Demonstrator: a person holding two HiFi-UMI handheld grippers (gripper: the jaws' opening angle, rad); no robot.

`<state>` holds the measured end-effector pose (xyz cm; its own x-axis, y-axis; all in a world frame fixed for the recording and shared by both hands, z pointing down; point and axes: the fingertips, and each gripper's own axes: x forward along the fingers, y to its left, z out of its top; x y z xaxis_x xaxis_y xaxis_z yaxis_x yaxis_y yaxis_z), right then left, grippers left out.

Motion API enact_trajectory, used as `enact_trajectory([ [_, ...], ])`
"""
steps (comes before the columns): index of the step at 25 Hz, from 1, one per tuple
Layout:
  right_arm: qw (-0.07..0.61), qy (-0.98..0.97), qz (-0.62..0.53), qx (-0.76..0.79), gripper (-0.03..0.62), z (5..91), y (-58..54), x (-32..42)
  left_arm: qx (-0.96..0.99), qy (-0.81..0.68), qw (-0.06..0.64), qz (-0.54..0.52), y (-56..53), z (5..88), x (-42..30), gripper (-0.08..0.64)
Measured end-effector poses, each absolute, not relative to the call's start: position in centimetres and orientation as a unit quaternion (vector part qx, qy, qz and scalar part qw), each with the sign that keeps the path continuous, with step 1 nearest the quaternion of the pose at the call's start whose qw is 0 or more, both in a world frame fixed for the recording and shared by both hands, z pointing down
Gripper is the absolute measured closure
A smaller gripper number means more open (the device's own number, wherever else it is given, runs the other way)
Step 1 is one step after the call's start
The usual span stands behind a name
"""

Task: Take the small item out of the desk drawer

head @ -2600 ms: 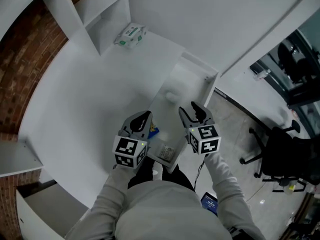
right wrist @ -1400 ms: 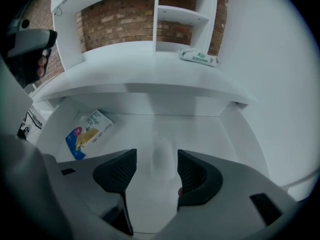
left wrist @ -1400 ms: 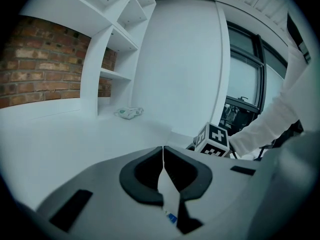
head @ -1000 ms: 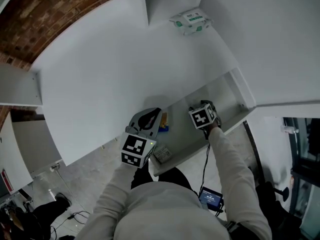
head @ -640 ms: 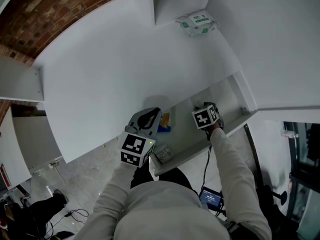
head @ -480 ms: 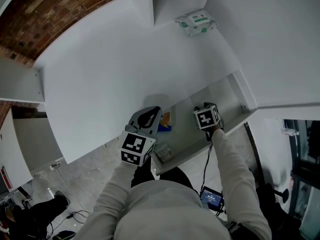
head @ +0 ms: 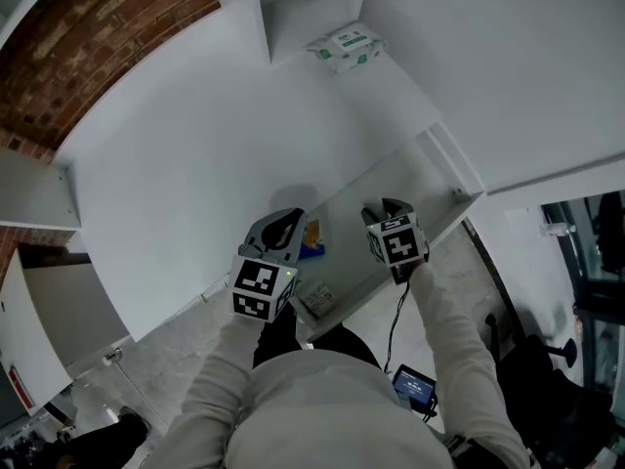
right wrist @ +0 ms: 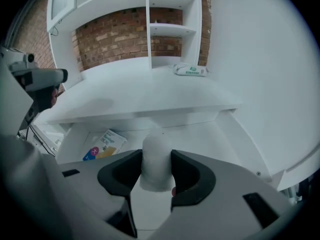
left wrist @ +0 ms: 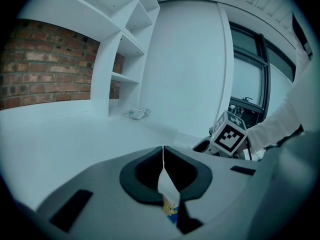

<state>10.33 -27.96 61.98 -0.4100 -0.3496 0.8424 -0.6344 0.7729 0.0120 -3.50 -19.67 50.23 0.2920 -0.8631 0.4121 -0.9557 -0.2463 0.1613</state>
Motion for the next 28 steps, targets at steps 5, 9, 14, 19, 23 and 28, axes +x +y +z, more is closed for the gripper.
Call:
enact_trajectory([
  [5,0.406,-0.843,0.156,0.316,0.390,57.9,-26.8,9.8,0.791,-0.571,0.182,0.121,-19.2,49.6,-3.1,0.540],
  [9,0.368,-0.854,0.155,0.332,0.391,54.8,-25.8,9.3,0.800,-0.560,0.176,0.124,-18.7,49.1,-3.1,0.540],
  [14,0.327,-0.865,0.152,0.350,0.391,51.7,-24.0,8.7,0.808,-0.550,0.169,0.124,-18.3,48.8,-3.4,0.540],
  [19,0.292,-0.866,0.157,0.374,0.391,49.4,-22.7,9.0,0.814,-0.544,0.164,0.123,-18.4,48.3,-4.0,0.540],
  [23,0.264,-0.867,0.161,0.392,0.391,47.8,-21.7,9.3,0.820,-0.537,0.158,0.120,-18.5,47.8,-4.3,0.540],
  [28,0.229,-0.860,0.171,0.422,0.391,46.4,-20.7,9.9,0.830,-0.525,0.148,0.118,-18.5,47.1,-4.3,0.540],
])
